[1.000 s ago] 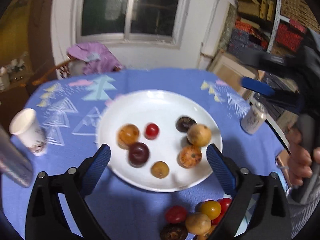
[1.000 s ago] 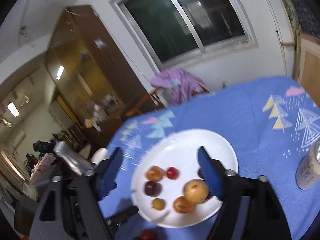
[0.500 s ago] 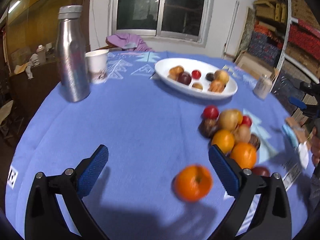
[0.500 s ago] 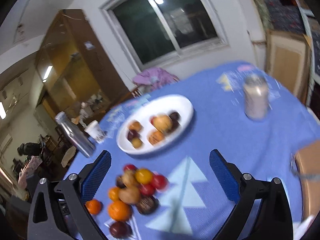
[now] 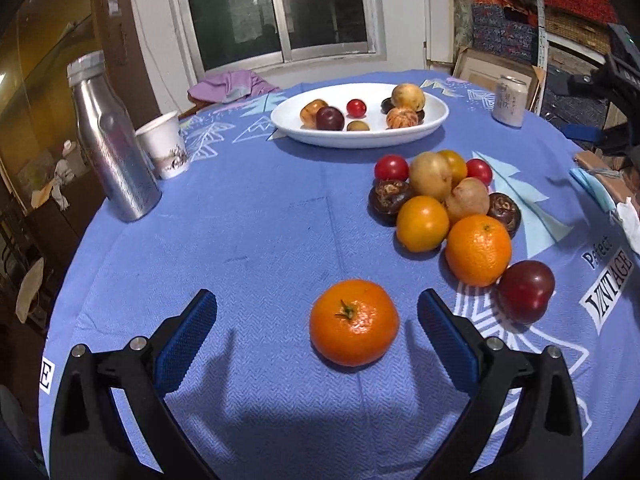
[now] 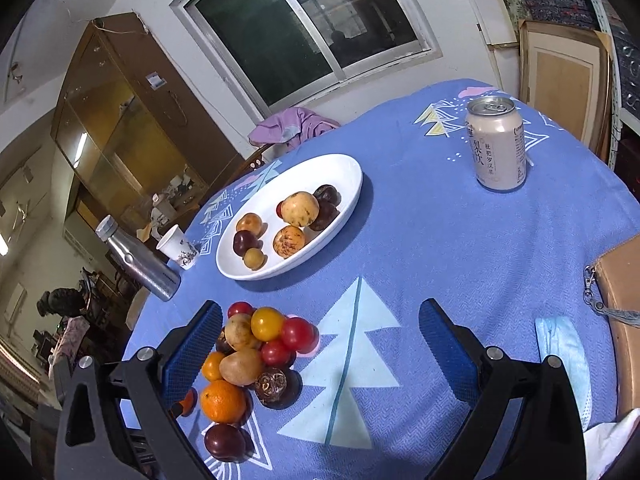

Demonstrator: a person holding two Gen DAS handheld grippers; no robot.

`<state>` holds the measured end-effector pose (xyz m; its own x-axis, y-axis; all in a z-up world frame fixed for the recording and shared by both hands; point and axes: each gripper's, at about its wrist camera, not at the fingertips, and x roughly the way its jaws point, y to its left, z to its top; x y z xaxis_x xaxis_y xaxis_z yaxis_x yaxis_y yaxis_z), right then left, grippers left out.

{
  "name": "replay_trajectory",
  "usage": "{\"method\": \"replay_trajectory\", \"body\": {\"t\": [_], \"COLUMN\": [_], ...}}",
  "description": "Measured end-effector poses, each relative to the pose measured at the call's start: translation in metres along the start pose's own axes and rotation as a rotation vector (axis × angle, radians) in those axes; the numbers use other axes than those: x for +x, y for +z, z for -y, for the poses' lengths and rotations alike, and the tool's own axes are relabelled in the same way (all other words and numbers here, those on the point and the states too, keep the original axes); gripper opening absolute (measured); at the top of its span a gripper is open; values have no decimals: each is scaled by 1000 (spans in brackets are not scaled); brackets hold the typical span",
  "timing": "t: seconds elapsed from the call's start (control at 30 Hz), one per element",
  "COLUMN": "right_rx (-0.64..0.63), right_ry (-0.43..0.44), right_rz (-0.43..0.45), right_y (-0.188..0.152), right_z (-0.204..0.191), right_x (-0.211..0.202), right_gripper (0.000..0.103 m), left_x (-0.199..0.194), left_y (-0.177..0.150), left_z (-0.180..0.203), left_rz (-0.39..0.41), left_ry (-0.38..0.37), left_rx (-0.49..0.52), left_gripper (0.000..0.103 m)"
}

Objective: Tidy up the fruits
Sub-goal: 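Move the open left tool to a mandarin with a green stem, then close the left tool around the mandarin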

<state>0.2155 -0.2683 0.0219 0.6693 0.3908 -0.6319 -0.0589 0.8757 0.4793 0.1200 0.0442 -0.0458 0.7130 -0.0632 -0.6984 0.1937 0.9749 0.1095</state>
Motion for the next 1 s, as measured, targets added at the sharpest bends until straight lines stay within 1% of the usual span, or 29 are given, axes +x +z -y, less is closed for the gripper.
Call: {"method": "replay_trajectory", "body": {"t": [0.07,0.17,0.3,0.33,0.4,0.43,0.5,0.53,0.67,0.73,0.83,0.87,0.9,0.93,0.97,1.0], "right_rx": [4,9,5,3,2,1,-2,-4,-14,-13,-13,-14,-17,-20,-23,-27], "right_ry": [-6,-10,-12,-13,-12,-11,-12,-11,-11,-11,-13,-12,-13,-14,-14,-14], "right_rz": [-4,-8,-17,-18,-21,-21,-22,-22,-25,-30,-35,-37,-40,-43,-44,-46], "right_y": [-1,-1,-2,-2,-3,-3,-3,-3,-4,-4,-5,-5,-5,-6,-7,-7], "right_z": [1,1,0,0,0,-1,-1,-2,-4,-4,-4,-4,-4,-5,-6,-6], "right_x": [1,2,4,4,5,5,5,6,6,7,8,9,9,11,11,12], "right_gripper": [100,100,100,100,100,100,100,100,100,100,100,100,100,100,100,100], "left_x": [6,10,15,18,34,32,30,28,17,13,8,8,8,11,14,17], "left_y": [0,1,0,0,-1,0,0,0,2,2,3,4,3,3,3,2], "left_z": [-7,-16,-16,-14,-10,-13,-15,-14,-4,1,4,4,5,5,4,4], "left_rz": [-30,-45,-66,-83,-173,-161,-148,-134,-78,-59,-38,-37,-43,-61,-78,-90], "left_ry": [6,-36,-57,-59,-38,-50,-39,-38,-74,-48,-31,-31,-42,-69,-106,-124], "left_rx": [-34,-85,-90,-83,-71,-96,-108,-108,-76,-51,-49,-48,-47,-50,-63,-73], "left_gripper": [99,99,99,99,99,99,99,99,99,99,98,91,68,57,49,49]}}
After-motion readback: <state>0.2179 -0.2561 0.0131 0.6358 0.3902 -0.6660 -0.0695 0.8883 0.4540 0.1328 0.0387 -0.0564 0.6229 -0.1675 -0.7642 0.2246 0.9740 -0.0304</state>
